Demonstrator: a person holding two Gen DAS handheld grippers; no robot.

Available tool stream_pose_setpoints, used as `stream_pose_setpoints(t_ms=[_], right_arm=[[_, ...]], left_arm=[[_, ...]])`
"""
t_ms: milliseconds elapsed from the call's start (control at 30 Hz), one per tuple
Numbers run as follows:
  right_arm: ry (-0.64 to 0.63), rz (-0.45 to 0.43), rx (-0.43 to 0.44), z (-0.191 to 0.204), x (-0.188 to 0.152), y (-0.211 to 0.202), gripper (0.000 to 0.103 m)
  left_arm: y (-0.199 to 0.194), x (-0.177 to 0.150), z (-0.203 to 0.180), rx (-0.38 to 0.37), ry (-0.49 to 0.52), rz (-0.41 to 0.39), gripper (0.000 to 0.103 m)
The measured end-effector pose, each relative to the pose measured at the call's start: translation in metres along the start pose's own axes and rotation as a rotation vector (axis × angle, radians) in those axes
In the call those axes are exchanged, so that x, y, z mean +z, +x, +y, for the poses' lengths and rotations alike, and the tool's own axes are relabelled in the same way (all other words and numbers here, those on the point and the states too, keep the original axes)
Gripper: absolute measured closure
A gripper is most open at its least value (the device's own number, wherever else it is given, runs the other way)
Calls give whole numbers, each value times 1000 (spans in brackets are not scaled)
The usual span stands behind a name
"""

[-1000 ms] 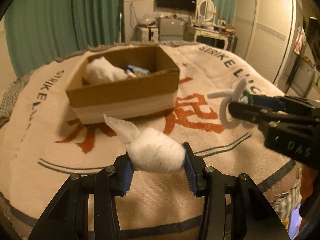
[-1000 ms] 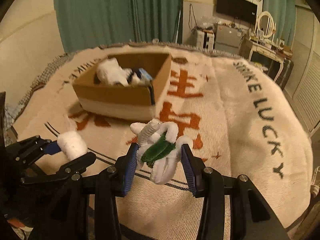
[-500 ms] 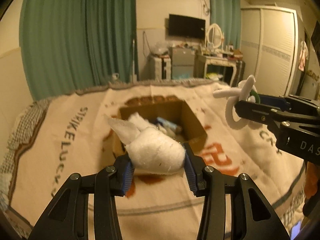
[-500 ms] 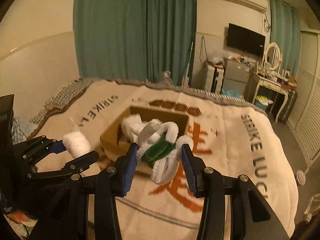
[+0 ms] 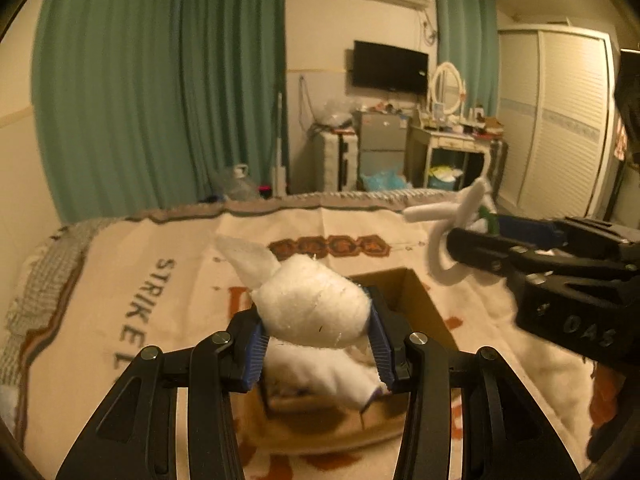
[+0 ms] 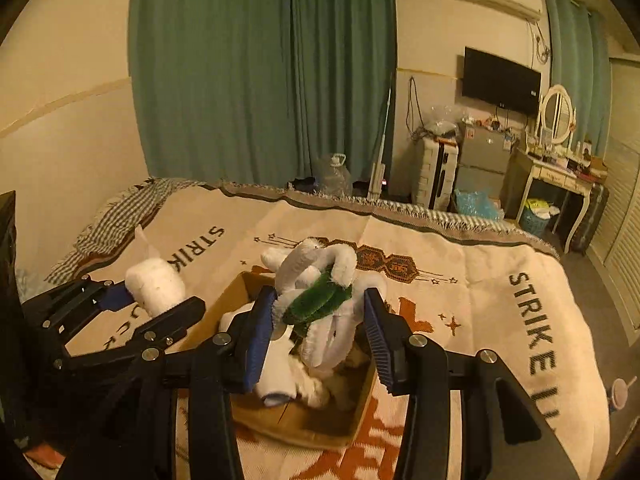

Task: Organize soft objects
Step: 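Place the bunny and green plush into the box and open both grippers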

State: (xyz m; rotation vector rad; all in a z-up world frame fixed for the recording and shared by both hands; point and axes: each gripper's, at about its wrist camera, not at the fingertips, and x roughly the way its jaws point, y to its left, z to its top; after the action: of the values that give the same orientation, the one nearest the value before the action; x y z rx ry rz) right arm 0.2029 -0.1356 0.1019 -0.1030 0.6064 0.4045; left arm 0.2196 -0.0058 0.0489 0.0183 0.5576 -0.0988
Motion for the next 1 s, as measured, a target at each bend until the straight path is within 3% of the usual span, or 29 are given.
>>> stream_pose_setpoints(t_ms=[267, 400, 567, 633, 700, 733, 867, 1000], right_arm=[[87, 86, 3, -32, -2, 88, 58], [138, 139, 42, -44, -15, 121, 56], [134, 160, 26, -48, -27, 138, 51], [136, 170, 30, -49, -28, 141, 45], [134, 163, 8, -50, -27, 139, 28], [134, 155, 0, -50, -26, 136, 27], [139, 121, -23, -50, -16, 113, 27], [127, 72, -56, -46, -1, 70, 27]], left_arm=[[80, -11, -6, -36, 36, 95, 59], [102, -22, -11, -14, 41, 155, 59], [113, -29, -10, -29, 27, 187, 57], [114, -30, -13, -15, 34, 196, 54], [114, -31, -16, 17, 50, 208, 26], [111, -30, -17, 25, 52, 204, 21], [87, -21, -20, 82, 82, 147, 19], [42, 4, -15, 87, 68, 66, 19]])
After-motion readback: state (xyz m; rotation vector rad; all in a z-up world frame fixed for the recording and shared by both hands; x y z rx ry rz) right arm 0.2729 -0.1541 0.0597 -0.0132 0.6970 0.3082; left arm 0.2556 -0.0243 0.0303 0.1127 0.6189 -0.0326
